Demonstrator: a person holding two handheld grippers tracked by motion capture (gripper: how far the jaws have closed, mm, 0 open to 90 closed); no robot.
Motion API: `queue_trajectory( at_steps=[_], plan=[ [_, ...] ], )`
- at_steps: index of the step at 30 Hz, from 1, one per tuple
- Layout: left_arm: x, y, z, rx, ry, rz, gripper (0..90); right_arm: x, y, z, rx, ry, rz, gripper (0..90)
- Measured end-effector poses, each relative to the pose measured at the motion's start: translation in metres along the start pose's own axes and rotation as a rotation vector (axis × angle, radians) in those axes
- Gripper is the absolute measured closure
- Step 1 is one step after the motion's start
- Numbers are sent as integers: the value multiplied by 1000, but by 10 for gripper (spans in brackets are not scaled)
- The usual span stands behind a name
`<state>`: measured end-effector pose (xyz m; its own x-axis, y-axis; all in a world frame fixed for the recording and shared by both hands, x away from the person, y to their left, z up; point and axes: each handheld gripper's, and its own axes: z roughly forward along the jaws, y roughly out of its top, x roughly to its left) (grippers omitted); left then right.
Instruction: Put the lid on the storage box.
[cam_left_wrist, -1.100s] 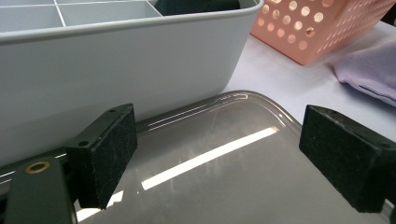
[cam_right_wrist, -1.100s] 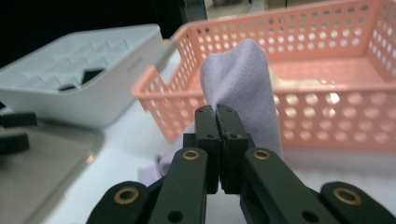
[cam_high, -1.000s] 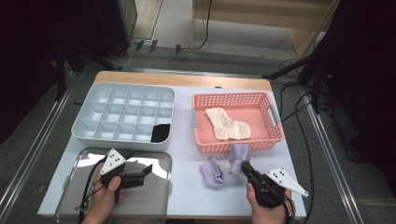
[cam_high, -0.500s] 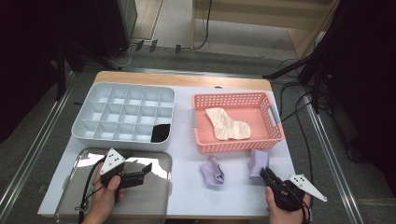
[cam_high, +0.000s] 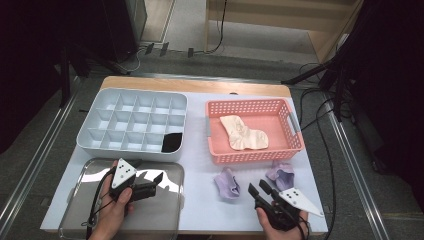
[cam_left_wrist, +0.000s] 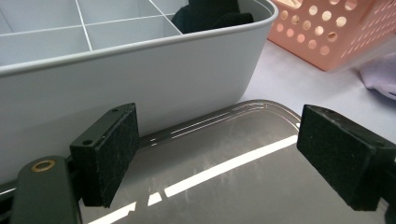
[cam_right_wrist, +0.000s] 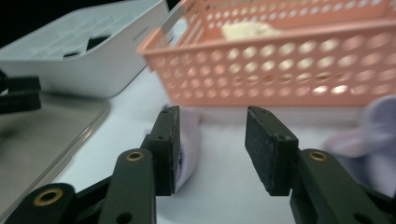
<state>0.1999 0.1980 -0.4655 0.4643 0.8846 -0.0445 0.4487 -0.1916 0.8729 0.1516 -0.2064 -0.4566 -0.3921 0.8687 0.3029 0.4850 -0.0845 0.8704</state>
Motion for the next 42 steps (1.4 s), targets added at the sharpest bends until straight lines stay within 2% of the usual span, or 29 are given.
queue_trajectory(
  at_steps=[5, 7, 12, 14, 16, 21, 23, 25, 26, 28, 29, 31, 32, 35, 37, 38, 39, 40, 42],
  plan=[
    [1, 2, -4, -6, 0, -11, 135, 10, -9, 15, 49, 26, -1, 523],
    [-1, 3, -5, -12, -6, -13, 135, 13, -13, 21, 75, 20, -11, 535],
    [-8, 5, -7, -14, -27, -8, 135, 16, -20, 32, 126, 62, 9, 741],
    [-12, 5, -6, -4, -34, 2, 135, 15, -21, 32, 109, 70, 21, 830],
    [-16, 5, -5, -8, -35, 5, 135, 18, -20, 30, 99, 100, 36, 873],
    [-27, 9, -6, -4, -60, 11, 135, 34, -17, 23, 43, 150, 44, 879],
    [-32, 11, -4, -8, -66, 11, 135, 36, -18, 25, 46, 166, 46, 864],
    [-37, 13, -2, -6, -77, 6, 135, 35, -21, 28, 59, 161, 55, 816],
    [-40, 14, -1, -6, -78, 9, 135, 32, -23, 29, 65, 133, 52, 774],
    [-45, 15, 1, -4, -75, 16, 135, 28, -25, 26, 50, 40, 17, 671],
    [-46, 15, 2, -5, -78, 15, 135, 26, -24, 23, 29, 18, 8, 635],
    [-49, 15, 5, -6, -81, 2, 135, 23, -19, 13, -22, 2, 18, 645],
    [-49, 15, 6, 0, -81, 0, 135, 23, -16, 8, -45, 2, 11, 686],
    [-52, 16, 10, 7, -72, -4, 135, 33, -11, 3, -67, 60, -38, 775],
    [-53, 16, 12, 0, -65, -14, 135, 47, -12, 2, -71, 70, -107, 825],
    [-54, 16, 12, 3, -67, -9, 135, 54, -13, 4, -54, 91, -144, 833],
    [-55, 16, 12, 5, -69, -5, 135, 62, -14, 10, -7, 126, -173, 835],
    [-56, 15, 12, 11, -72, 8, 135, 65, -16, 14, 18, 147, -183, 832],
    [-57, 13, 12, 14, -73, 11, 135, 68, -21, 24, 71, 170, -187, 764]
  ],
)
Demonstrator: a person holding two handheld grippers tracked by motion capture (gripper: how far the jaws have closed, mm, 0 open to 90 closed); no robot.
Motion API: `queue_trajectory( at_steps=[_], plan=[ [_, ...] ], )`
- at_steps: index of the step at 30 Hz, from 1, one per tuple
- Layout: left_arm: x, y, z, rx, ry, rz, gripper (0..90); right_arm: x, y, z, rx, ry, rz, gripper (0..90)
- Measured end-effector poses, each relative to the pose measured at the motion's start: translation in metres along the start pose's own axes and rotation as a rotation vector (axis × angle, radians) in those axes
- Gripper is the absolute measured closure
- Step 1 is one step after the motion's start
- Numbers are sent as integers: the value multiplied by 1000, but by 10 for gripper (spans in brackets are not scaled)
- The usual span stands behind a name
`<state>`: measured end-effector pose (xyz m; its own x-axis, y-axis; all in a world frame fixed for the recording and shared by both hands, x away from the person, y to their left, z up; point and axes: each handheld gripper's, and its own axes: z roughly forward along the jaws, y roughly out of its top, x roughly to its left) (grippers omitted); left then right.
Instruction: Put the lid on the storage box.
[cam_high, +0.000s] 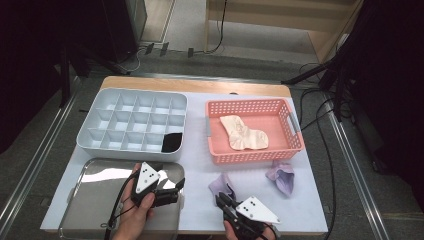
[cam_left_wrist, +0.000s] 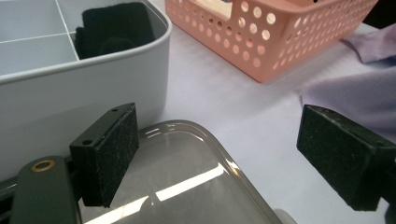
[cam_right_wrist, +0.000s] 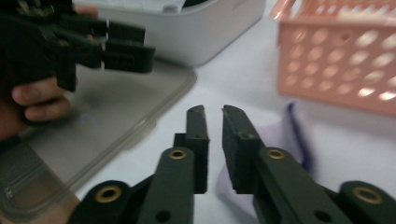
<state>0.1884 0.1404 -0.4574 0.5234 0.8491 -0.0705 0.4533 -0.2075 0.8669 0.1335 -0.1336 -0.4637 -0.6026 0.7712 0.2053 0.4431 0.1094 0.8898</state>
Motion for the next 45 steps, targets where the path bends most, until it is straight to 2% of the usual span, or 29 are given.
queue_trajectory(
  at_steps=[2, 4, 5, 6, 7, 10, 15, 16, 18, 19, 22, 25, 26, 28, 29, 30, 32, 34, 36, 37, 39, 42, 45],
  plan=[
    [1, -1, 0, 8, -6, -5, 135, -4, -6, 9, 27, -17, 28, 687],
    [2, -2, 0, 8, -3, -9, 135, -11, -10, 14, 56, -58, 33, 622],
    [2, -2, 0, 8, -3, -9, 135, -11, -10, 14, 56, -58, 33, 622],
    [4, -1, -1, 8, -2, -11, 135, -19, -15, 16, 77, -140, 8, 563],
    [4, -1, -2, 7, 0, -13, 135, -21, -16, 16, 88, -152, 9, 543],
    [5, -1, -2, 9, 0, -15, 135, -30, -18, 20, 141, -143, 49, 481],
    [1, -1, -2, 11, -11, -11, 135, -30, -18, 21, 170, -150, 13, 422],
    [0, -1, -2, 15, -14, -9, 135, -29, -18, 22, 179, -153, 2, 428],
    [-2, -1, -2, 15, -22, -7, 135, -25, -18, 23, 195, -192, -49, 494],
    [-3, -1, -2, 13, -23, -8, 135, -25, -18, 22, 196, -200, -54, 529],
    [-4, -1, -2, 15, -30, -7, 135, -26, -19, 20, 174, -224, -36, 732],
    [-6, -1, -3, 19, -34, -6, 135, -28, -20, 16, 143, -204, 44, 812],
    [-6, 0, -3, 20, -38, -3, 135, -28, -20, 16, 134, -200, 63, 817],
    [-6, 0, -2, 20, -39, -3, 135, -26, -18, 13, 101, -159, 128, 818],
    [-6, 0, -2, 20, -39, -3, 135, -26, -18, 13, 101, -159, 128, 818],
    [-7, -1, -2, 21, -41, -5, 135, -17, -14, 9, 56, -103, 167, 812],
    [-6, -1, -1, 22, -41, -2, 135, -11, -12, 9, 36, -82, 161, 794],
    [-6, -1, -1, 25, -45, -6, 135, -5, -12, 13, 55, -75, 137, 704],
    [-6, -2, -1, 26, -43, -8, 135, -4, -16, 20, 89, -131, 86, 679],
    [-6, -2, -2, 23, -45, -12, 135, -5, -18, 21, 94, -137, 73, 730],
    [-4, -1, -3, 22, -39, -11, 135, -5, -18, 19, 91, -106, 75, 866],
    [-1, -1, -2, 23, -38, -23, 135, -4, -14, 15, 75, -87, 74, 890],
    [0, -1, -3, 21, -41, -27, 135, -5, -11, 11, 47, -59, 114, 891]
  ],
)
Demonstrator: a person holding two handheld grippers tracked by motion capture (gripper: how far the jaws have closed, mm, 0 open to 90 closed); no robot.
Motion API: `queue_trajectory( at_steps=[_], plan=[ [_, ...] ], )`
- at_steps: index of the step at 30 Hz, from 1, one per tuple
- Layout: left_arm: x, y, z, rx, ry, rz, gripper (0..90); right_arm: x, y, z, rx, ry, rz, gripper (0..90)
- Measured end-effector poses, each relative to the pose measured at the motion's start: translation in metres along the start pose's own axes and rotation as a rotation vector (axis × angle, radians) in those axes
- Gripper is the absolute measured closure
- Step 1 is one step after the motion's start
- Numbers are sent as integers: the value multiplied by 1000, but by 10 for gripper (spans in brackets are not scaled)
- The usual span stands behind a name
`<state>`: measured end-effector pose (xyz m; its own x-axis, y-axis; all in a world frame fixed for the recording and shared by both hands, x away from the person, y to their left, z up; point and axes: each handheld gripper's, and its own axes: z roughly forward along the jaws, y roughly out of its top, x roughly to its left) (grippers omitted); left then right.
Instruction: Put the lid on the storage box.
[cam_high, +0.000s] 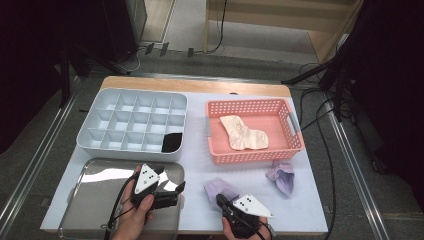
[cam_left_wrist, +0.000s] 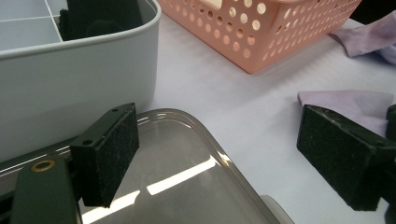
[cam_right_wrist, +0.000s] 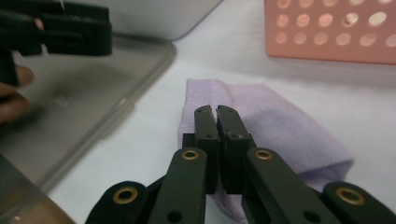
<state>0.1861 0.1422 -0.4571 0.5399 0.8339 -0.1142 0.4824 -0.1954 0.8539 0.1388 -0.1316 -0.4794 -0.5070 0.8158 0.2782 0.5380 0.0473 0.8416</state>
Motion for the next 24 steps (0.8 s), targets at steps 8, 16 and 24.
queue_trajectory(
  at_steps=[8, 16, 24],
  plan=[
    [-5, -2, 3, 15, -7, 13, 135, -4, 5, -9, -57, 30, 41, 883],
    [-5, -3, 4, 19, -11, 18, 135, -20, -1, 0, 25, 0, 108, 828],
    [-4, -2, 3, 18, -7, 9, 135, -39, 2, -8, -24, -132, 96, 881]
  ],
)
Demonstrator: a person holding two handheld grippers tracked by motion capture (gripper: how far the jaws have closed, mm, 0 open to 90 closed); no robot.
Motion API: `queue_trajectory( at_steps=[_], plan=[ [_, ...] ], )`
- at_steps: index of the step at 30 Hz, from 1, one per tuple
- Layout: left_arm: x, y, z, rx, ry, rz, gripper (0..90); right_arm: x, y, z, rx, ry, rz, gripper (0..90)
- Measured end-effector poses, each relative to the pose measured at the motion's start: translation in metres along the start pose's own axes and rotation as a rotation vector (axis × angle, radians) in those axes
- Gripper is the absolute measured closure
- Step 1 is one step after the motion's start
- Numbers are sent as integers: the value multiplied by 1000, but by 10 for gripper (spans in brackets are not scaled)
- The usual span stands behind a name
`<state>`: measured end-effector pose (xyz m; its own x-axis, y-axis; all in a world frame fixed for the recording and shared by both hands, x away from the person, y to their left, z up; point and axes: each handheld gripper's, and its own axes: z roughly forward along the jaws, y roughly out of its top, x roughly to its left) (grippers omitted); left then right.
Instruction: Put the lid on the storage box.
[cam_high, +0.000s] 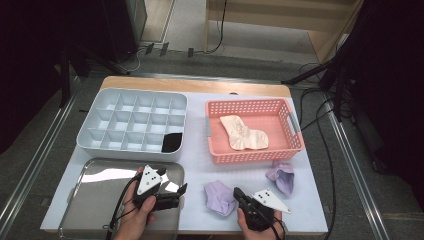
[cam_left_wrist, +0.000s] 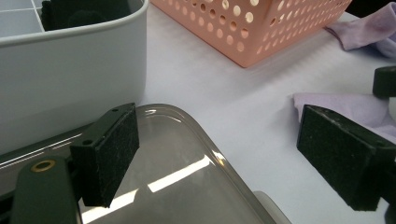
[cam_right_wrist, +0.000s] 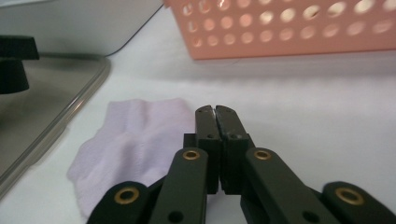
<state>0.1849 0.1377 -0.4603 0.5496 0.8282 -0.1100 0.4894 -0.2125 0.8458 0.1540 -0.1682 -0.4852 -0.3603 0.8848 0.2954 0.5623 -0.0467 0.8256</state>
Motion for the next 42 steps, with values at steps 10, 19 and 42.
queue_trajectory(
  at_steps=[10, 19, 42],
  plan=[
    [-1, -1, 1, -1, -3, 5, 135, 39, -5, 8, 58, 180, -102, 728],
    [0, -1, 0, 1, 0, 2, 135, 37, -11, 17, 119, 138, -80, 887],
    [1, -1, 1, 3, -3, 3, 135, 42, -20, 12, 143, 186, -203, 600]
  ],
)
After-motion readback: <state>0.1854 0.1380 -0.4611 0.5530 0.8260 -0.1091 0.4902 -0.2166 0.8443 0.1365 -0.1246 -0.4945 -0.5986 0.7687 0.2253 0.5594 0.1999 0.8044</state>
